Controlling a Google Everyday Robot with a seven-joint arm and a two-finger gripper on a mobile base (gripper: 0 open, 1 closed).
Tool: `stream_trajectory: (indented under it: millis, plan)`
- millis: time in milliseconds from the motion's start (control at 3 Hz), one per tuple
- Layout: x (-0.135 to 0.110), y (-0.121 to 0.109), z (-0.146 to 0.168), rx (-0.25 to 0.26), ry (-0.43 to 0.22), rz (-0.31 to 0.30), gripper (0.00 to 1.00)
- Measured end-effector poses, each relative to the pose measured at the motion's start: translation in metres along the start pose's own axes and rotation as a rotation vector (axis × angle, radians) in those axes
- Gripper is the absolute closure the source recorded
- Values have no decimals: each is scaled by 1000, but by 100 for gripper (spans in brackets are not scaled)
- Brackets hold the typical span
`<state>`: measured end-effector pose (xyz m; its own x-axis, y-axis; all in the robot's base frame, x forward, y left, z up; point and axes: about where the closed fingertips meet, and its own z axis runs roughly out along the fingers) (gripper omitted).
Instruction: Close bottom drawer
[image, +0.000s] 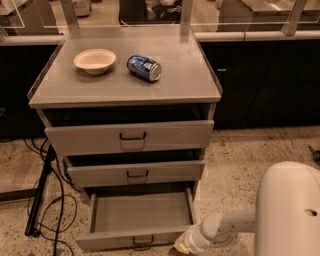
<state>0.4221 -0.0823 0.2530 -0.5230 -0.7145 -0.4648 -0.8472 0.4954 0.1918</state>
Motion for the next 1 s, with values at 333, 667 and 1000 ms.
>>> stream_trajectory:
  millis: [333, 667, 1000]
  plan:
    - [2, -8, 19, 7, -61, 0, 100]
    - [4, -17, 32, 28, -118, 3, 100]
    - [9, -23, 43, 45, -150, 8, 100]
